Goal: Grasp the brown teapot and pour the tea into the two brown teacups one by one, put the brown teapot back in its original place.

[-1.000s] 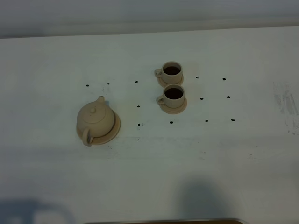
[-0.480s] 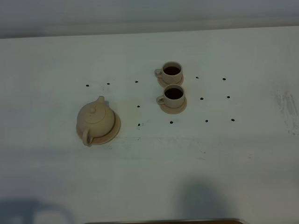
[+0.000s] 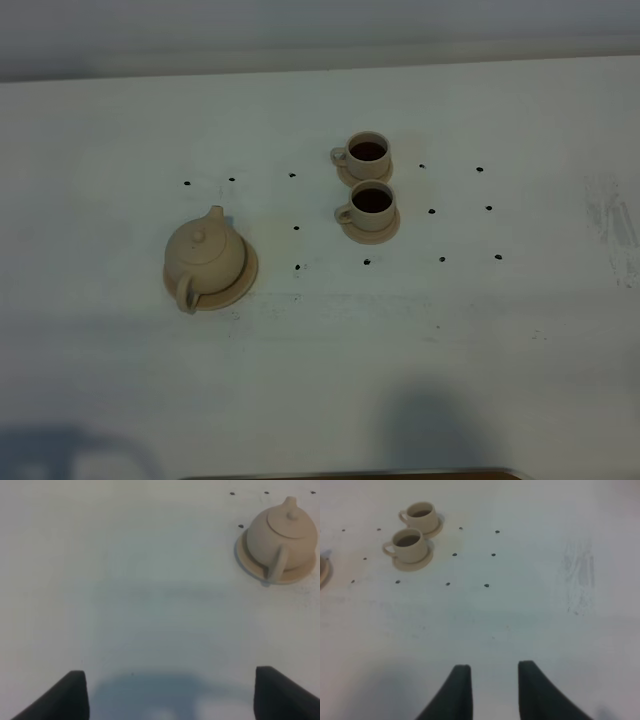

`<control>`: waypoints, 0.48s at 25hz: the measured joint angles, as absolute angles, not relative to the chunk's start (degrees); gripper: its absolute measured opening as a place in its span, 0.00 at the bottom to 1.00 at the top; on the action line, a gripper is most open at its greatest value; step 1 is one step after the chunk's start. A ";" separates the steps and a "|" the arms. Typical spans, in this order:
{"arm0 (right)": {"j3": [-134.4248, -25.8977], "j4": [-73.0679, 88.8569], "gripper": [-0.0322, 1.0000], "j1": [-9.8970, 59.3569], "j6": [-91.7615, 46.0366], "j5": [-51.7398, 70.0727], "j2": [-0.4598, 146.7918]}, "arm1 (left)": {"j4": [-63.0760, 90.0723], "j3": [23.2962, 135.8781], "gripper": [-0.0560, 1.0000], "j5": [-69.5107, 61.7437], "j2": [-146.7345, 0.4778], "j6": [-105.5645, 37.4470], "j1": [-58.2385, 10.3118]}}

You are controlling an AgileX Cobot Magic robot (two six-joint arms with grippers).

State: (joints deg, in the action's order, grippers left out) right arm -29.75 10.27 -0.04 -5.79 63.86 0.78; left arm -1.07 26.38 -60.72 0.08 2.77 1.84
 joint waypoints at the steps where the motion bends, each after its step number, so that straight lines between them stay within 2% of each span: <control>1: -29.75 10.27 0.24 -0.04 -5.79 63.86 0.78 | -1.07 26.38 0.74 -60.72 0.08 2.77 1.84; 12: -29.75 10.27 0.24 -0.04 -5.79 63.86 0.78 | -1.07 26.38 0.75 -60.72 0.08 2.77 1.84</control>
